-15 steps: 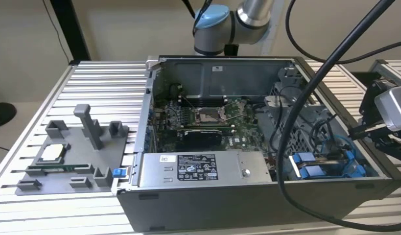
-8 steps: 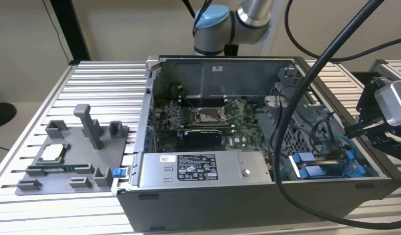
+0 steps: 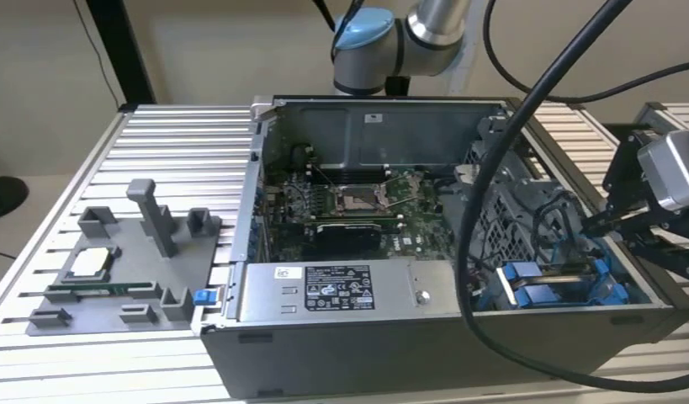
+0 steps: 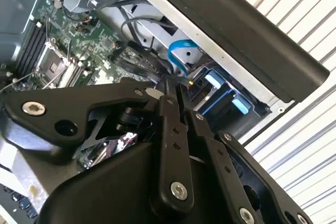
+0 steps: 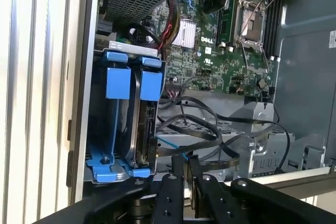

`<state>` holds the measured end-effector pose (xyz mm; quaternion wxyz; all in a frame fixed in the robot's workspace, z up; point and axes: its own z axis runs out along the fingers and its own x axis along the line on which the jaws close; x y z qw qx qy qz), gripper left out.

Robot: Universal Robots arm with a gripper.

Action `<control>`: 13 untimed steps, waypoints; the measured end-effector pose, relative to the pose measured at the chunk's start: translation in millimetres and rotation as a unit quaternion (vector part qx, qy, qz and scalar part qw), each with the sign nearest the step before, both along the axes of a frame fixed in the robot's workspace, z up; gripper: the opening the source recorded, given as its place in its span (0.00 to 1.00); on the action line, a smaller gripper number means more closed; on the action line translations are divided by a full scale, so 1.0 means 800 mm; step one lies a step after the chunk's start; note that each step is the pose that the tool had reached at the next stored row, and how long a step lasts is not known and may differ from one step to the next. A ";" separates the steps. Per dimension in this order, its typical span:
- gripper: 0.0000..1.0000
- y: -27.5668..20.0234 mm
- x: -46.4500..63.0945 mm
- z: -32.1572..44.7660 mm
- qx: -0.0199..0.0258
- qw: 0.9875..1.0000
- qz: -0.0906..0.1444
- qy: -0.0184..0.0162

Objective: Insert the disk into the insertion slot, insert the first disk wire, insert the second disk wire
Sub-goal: 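Insert the second disk wire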

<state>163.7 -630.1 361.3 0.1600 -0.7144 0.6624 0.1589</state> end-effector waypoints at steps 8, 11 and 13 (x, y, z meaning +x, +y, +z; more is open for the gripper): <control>0.00 0.0051 -0.011 0.0005 -0.022 1.000 0.000 0.017; 0.00 0.0069 -0.015 0.0004 -0.030 0.999 0.000 0.022; 0.00 0.0081 -0.018 0.0005 -0.039 0.999 0.000 0.026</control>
